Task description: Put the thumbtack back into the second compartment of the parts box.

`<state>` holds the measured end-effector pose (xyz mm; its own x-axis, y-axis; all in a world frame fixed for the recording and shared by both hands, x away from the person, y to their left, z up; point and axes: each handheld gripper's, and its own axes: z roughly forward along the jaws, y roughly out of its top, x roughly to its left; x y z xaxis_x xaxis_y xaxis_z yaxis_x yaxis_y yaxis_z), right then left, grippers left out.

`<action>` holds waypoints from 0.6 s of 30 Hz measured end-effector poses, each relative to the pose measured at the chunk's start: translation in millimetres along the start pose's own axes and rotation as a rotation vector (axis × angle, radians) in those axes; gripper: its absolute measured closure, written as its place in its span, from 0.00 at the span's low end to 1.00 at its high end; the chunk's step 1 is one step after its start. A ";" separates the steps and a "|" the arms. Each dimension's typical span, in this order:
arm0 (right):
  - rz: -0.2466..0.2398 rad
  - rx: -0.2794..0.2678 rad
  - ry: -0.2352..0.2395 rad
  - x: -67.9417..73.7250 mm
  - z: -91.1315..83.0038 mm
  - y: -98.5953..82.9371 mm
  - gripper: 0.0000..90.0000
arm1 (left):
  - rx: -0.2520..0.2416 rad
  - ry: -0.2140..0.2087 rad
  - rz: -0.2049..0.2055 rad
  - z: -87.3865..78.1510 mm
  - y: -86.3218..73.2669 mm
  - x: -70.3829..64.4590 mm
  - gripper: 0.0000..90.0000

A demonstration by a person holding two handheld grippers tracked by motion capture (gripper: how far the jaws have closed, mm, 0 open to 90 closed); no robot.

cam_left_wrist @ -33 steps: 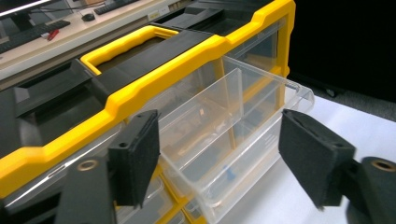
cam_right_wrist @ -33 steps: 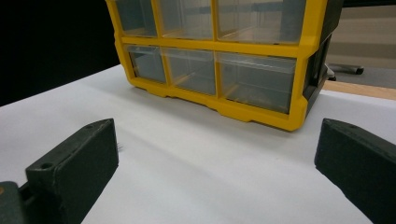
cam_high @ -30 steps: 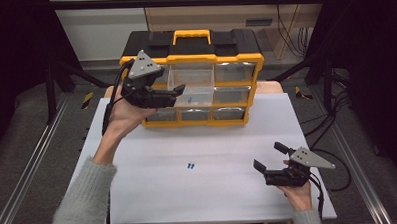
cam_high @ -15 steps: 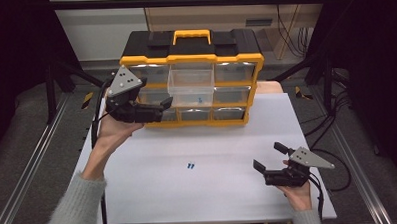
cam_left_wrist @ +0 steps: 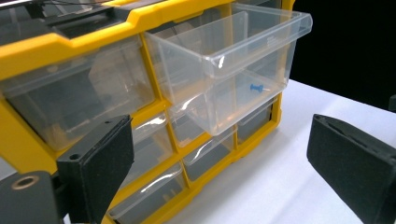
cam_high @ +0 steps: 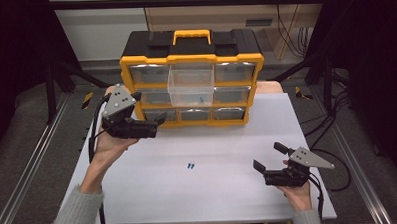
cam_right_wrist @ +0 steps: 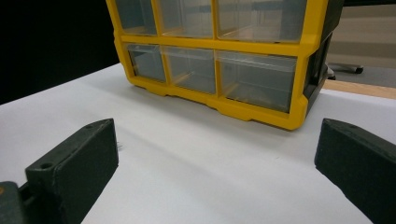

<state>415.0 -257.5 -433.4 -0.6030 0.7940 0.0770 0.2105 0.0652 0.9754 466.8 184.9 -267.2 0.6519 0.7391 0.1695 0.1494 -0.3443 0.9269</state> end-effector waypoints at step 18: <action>0.032 0.008 0.003 2.5 -0.2 0.7 0.00 | -0.015 0.004 -0.054 3.3 -50.1 -4.8 0.07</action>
<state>413.4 -255.6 -432.5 -0.5980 0.7941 0.1085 0.2354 0.0447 0.9709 458.7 196.8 -315.6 0.6403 0.7586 0.1207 0.1732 -0.2956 0.9395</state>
